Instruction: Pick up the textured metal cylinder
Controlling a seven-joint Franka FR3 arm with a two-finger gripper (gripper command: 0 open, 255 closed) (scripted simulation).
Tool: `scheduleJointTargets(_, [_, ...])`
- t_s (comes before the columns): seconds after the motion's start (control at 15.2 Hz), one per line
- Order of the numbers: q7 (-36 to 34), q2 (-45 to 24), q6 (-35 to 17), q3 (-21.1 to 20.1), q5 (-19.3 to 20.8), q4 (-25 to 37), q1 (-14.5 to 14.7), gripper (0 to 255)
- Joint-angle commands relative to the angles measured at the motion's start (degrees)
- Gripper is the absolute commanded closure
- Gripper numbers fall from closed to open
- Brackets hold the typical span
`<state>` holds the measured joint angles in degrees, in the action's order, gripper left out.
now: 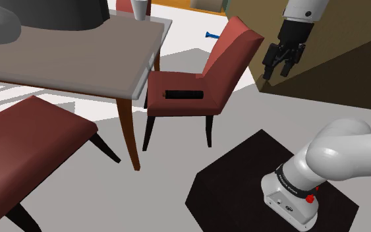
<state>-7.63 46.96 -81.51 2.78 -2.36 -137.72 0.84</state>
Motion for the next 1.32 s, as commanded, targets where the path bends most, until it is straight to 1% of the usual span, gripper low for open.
scheduleJointTargets(0.0, [0.0, 0.0, 0.0, 0.0, 0.0, 0.0, 0.0, 0])
scheduleJointTargets(0.33, [9.54, -7.9, -9.12, 3.45, 3.23, -0.94, 1.92, 0])
scheduleJointTargets(0.66, [18.61, -17.41, -17.91, 6.39, 5.13, 0.29, 3.95, 0])
scheduleJointTargets(0.92, [25.69, -25.75, -24.3, 8.17, 5.58, 2.72, 5.57, 0])
scheduleJointTargets(1.25, [34.4, -36.59, -31.1, 9.49, 4.88, 7.37, 7.38, 0])
